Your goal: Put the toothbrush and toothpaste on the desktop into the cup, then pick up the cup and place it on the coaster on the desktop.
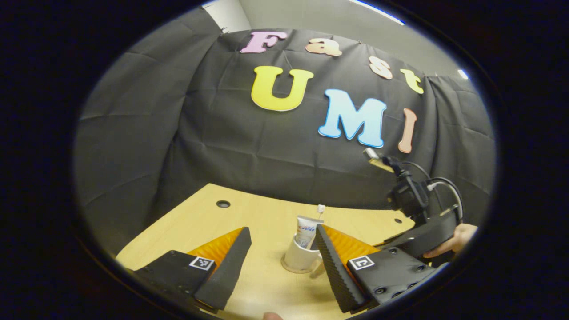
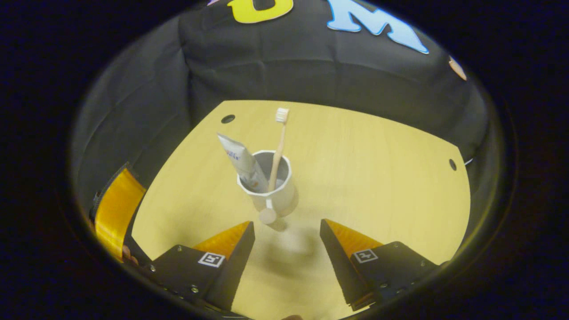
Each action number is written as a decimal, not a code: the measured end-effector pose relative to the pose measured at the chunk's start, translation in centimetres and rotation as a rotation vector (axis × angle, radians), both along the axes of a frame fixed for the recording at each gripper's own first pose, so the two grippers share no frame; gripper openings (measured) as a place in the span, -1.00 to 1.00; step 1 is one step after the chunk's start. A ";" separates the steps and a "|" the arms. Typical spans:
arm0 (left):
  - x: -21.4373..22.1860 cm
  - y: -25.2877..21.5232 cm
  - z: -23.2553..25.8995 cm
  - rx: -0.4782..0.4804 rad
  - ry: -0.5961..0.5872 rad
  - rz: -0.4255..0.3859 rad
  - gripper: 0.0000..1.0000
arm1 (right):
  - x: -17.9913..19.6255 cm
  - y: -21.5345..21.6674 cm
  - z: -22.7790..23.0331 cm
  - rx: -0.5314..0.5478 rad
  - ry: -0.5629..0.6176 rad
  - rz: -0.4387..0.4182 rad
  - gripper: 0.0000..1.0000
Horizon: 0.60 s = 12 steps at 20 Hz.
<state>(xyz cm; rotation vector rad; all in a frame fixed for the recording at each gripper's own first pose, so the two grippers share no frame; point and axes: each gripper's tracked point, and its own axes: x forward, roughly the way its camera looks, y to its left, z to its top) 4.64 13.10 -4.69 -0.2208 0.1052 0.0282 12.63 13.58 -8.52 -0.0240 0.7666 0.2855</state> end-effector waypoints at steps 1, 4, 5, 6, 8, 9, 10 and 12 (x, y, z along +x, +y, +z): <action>0.2 -0.6 0.8 0.010 -0.015 -0.009 0.87 | -0.5 -1.2 1.2 -0.010 -0.042 -0.018 0.77; 0.8 -2.5 2.9 0.040 -0.055 -0.038 0.87 | -1.7 -5.1 4.6 -0.032 -0.170 -0.102 0.77; 1.0 -3.4 3.5 0.045 -0.068 -0.051 0.87 | -2.0 -6.3 5.6 -0.042 -0.216 -0.130 0.77; 1.1 -4.2 4.2 0.046 -0.080 -0.062 0.87 | -2.4 -7.6 6.8 -0.053 -0.266 -0.155 0.78; 1.4 -6.2 5.7 0.050 -0.109 -0.083 0.87 | -3.8 -10.3 9.8 -0.069 -0.406 -0.214 0.77; 1.4 -6.9 6.2 0.048 -0.119 -0.088 0.96 | -4.3 -10.9 10.9 -0.063 -0.456 -0.230 0.77; 1.5 -7.6 6.6 0.042 -0.128 -0.092 0.87 | -4.8 -11.4 11.8 -0.053 -0.503 -0.245 0.77; 1.6 -8.7 7.2 0.032 -0.142 -0.094 0.87 | -5.3 -12.2 13.3 -0.035 -0.586 -0.265 0.77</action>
